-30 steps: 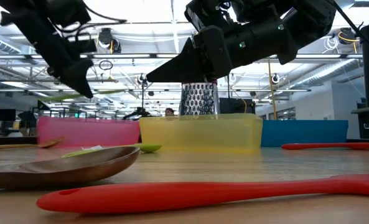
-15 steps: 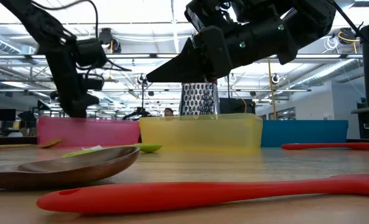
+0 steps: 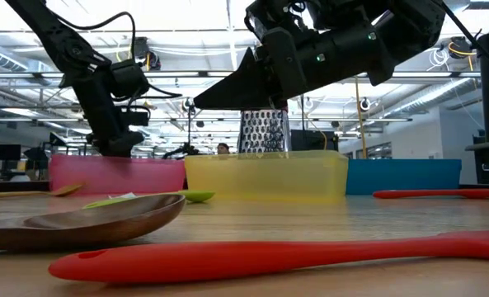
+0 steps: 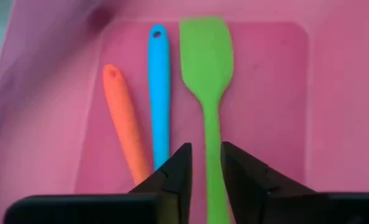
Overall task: Pick & Place Kitchen Items
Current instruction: Put the green spatula into the red bin, then put the orange spatula into the red bin
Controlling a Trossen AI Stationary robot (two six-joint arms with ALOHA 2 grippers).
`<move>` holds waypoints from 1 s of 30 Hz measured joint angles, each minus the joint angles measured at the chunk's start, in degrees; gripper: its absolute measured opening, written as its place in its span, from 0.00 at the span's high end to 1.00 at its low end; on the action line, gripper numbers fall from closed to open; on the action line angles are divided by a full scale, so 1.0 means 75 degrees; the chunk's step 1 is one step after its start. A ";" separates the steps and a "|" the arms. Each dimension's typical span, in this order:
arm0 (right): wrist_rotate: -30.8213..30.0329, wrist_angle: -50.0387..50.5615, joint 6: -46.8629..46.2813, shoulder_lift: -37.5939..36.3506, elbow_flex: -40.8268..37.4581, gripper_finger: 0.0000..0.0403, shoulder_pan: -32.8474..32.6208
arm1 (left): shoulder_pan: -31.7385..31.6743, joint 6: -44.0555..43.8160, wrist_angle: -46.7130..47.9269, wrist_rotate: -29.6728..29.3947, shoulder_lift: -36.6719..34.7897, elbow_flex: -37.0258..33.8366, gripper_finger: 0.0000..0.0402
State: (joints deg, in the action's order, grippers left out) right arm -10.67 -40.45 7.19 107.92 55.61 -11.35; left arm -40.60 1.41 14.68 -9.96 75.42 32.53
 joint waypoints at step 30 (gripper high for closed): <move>-0.3183 0.2349 -0.3586 -0.0877 -0.0006 0.58 -0.1926 | 0.0888 -0.1432 -0.3806 0.1792 -0.2001 0.0006 0.77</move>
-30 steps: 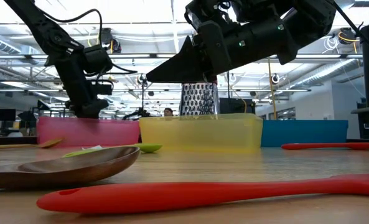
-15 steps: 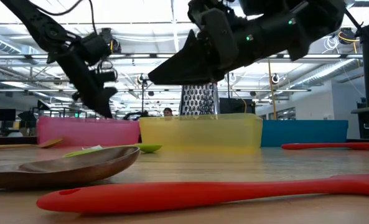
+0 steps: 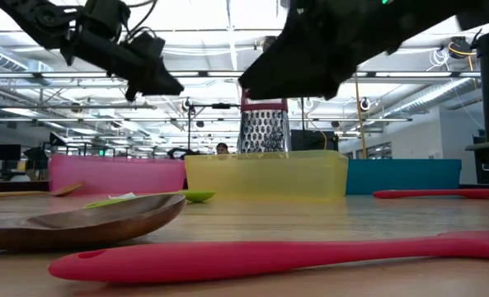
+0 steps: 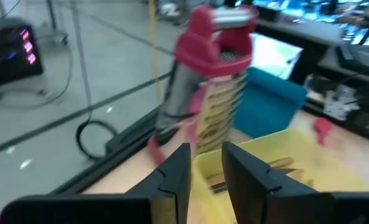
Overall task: Pick & Place Kitchen Items
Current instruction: Put the orange spatula into the red bin
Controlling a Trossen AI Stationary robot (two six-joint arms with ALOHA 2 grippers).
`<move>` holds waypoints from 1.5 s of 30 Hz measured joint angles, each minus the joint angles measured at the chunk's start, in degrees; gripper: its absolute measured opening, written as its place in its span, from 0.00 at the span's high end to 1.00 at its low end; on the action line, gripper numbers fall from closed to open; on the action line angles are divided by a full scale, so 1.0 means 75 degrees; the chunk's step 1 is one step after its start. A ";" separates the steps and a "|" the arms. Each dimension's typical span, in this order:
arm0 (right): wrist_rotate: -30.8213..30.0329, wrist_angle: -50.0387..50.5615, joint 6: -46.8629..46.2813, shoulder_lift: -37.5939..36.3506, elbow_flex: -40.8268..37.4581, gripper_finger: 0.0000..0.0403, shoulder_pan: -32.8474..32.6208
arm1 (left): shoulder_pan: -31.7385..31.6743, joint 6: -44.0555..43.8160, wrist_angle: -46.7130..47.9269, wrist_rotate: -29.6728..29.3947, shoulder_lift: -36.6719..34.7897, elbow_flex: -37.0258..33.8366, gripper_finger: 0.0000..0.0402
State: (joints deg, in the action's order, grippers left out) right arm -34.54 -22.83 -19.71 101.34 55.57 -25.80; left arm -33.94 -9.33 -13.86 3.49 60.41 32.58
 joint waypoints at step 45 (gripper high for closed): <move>0.7210 0.4123 -1.4110 0.0000 0.0009 0.63 -0.3232 | 0.0502 0.0082 -0.0536 -0.0548 0.0045 0.0000 0.77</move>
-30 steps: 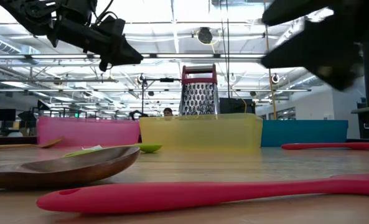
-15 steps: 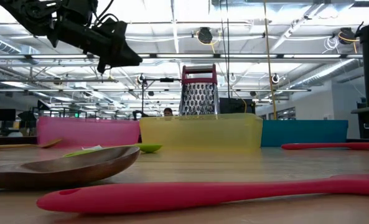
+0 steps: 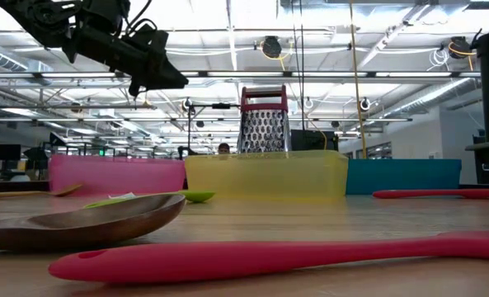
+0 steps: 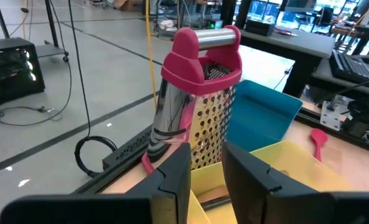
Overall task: Pick & Place Kitchen Items
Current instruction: Put the orange spatula into the red bin
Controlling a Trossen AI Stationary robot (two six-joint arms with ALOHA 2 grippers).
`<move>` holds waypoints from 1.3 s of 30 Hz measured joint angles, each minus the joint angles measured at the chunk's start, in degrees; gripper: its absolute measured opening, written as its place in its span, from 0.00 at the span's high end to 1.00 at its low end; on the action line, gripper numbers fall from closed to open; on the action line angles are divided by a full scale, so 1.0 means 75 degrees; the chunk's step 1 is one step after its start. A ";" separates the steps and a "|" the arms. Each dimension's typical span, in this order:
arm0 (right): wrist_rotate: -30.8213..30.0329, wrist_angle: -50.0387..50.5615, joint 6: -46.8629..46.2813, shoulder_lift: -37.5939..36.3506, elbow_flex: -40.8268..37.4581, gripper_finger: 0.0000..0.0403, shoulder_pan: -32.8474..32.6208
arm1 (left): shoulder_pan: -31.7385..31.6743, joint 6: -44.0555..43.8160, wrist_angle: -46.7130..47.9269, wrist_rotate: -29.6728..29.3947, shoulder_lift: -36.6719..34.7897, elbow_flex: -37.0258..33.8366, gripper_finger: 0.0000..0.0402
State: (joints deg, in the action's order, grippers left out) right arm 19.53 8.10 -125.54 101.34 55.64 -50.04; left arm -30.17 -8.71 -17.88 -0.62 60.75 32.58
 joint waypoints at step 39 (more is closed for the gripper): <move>-0.2313 0.2113 0.2816 0.0000 0.0012 0.75 0.0330 | 0.0000 -0.0003 0.0479 0.0006 0.0000 -0.0003 0.77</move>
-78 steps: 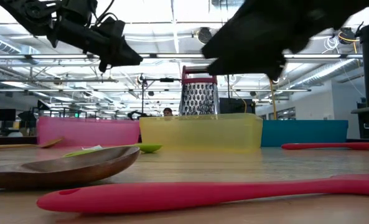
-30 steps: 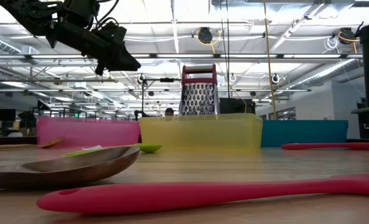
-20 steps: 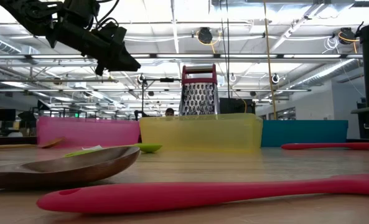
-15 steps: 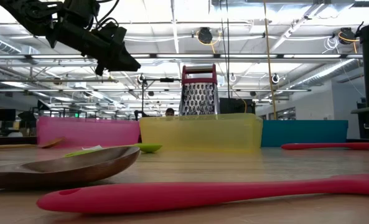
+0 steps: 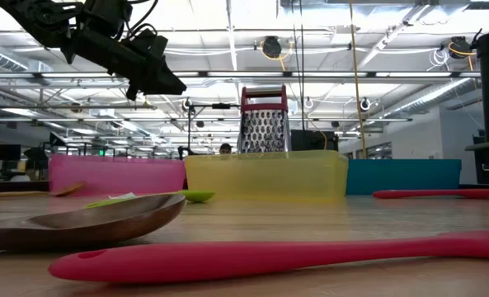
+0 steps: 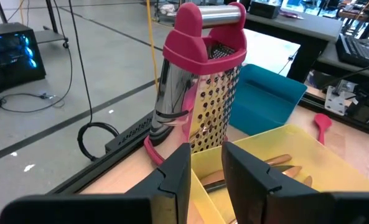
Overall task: Pick & Place Kitchen Items
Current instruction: Put the orange spatula into the red bin
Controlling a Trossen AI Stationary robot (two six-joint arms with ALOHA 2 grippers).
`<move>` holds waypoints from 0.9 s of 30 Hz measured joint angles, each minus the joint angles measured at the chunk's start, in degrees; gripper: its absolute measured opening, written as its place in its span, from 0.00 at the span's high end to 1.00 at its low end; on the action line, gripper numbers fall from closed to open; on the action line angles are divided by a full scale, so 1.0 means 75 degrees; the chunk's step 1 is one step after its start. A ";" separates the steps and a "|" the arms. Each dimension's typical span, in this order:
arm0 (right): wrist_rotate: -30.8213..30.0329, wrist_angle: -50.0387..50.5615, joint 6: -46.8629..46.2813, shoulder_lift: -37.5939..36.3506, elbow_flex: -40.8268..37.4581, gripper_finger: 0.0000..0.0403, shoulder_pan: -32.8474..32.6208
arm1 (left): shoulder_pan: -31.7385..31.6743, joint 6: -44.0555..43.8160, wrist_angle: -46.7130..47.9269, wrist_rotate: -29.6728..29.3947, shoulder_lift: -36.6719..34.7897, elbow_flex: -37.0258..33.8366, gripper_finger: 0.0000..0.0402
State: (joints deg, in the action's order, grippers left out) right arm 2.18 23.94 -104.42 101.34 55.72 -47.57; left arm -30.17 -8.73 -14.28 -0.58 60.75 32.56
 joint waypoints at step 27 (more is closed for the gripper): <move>-0.1965 -0.0196 0.3319 0.0007 -0.0017 0.94 0.0932 | 0.2282 0.2260 0.0097 0.2024 0.0000 -0.0002 0.77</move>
State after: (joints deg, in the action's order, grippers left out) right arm -12.56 22.47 -79.53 101.39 55.59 -40.58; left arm -13.06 8.22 -13.56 14.60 60.75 32.54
